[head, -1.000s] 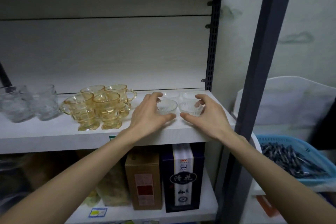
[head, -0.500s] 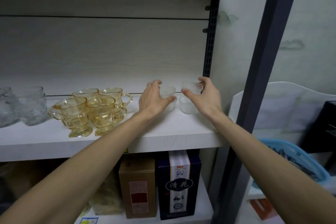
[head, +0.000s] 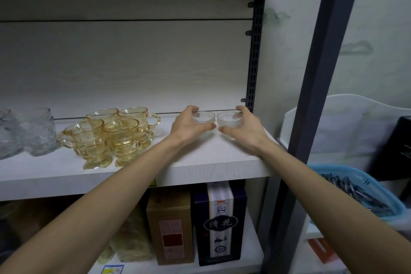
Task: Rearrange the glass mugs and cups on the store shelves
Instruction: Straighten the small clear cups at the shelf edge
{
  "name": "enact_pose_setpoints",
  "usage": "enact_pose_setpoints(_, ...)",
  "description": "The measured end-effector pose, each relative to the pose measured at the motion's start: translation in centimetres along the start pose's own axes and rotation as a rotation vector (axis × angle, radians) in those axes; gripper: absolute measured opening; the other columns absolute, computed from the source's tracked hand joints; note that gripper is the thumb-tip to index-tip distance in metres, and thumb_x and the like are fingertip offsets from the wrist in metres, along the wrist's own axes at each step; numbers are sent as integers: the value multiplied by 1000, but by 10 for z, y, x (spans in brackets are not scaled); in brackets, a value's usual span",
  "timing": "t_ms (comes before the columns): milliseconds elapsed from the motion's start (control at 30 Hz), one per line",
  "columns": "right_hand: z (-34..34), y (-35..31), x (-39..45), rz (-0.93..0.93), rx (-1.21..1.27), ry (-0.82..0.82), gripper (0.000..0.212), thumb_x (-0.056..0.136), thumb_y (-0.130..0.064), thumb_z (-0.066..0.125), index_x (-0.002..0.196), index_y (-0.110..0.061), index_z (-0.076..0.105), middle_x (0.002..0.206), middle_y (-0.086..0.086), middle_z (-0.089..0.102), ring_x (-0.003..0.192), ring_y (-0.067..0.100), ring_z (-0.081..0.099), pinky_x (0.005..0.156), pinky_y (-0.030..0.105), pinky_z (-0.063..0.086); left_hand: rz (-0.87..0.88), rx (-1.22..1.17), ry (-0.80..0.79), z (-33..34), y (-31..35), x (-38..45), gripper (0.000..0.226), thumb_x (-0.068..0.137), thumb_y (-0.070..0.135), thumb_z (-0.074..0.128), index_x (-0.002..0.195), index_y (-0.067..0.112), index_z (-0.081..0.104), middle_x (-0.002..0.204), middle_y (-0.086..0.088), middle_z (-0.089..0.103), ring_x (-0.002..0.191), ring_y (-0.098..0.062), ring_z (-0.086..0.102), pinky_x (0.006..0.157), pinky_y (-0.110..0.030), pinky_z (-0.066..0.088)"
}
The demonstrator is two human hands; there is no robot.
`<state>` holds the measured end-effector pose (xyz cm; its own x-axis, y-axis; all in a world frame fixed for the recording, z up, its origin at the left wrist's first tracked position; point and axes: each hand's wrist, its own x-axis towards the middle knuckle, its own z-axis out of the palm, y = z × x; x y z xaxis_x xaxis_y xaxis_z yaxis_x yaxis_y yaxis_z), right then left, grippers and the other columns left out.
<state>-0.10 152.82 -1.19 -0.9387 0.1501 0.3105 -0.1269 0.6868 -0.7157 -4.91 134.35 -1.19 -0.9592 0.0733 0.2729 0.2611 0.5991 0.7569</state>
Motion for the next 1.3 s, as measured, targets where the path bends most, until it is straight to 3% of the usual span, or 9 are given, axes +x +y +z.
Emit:
enact_pose_setpoints(200,-3,-2,-22,-38,-32,-13,93,79,-45,81,154,-11,39,155,5,47,141,23,45,116,36,37,25,-30,-28,-9,-5,-28,80,72,48,87,139,22,51,130,3,57,121,-20,56,106,-42,46)
enact_pose_setpoints(367,-11,-3,-46,-100,-33,-29,90,78,-46,82,152,-12,43,155,4,47,141,21,45,117,36,36,38,-13,-23,-19,-3,-52,82,74,46,88,142,20,50,138,3,56,128,-17,53,111,-37,43)
enact_pose_setpoints(533,-16,-3,-63,-108,6,-21,88,78,-45,81,152,-15,44,154,2,49,141,20,45,116,35,37,57,26,-2,-22,1,-72,79,76,46,86,142,19,51,142,4,55,131,-16,51,100,-24,38)
enact_pose_setpoints(767,-17,-5,-73,-105,40,-25,86,79,-44,81,152,-15,44,152,4,49,139,21,46,115,36,38,85,72,54,-18,5,-94,79,80,51,82,145,19,50,148,1,53,136,-18,49,102,-27,38)
enact_pose_setpoints(1100,-18,-5,-79,-72,35,-44,90,82,-42,79,156,-15,35,158,5,44,145,23,40,118,37,35,73,179,80,-15,10,-104,91,87,57,70,159,17,31,162,-5,38,147,-25,39,113,-38,36)
enact_pose_setpoints(1300,-13,-7,-85,-56,-31,-34,105,83,-49,76,162,-11,18,164,7,31,150,26,33,118,38,32,101,253,76,-22,3,-120,106,89,60,66,164,13,7,172,-8,10,157,-25,17,121,-40,26)
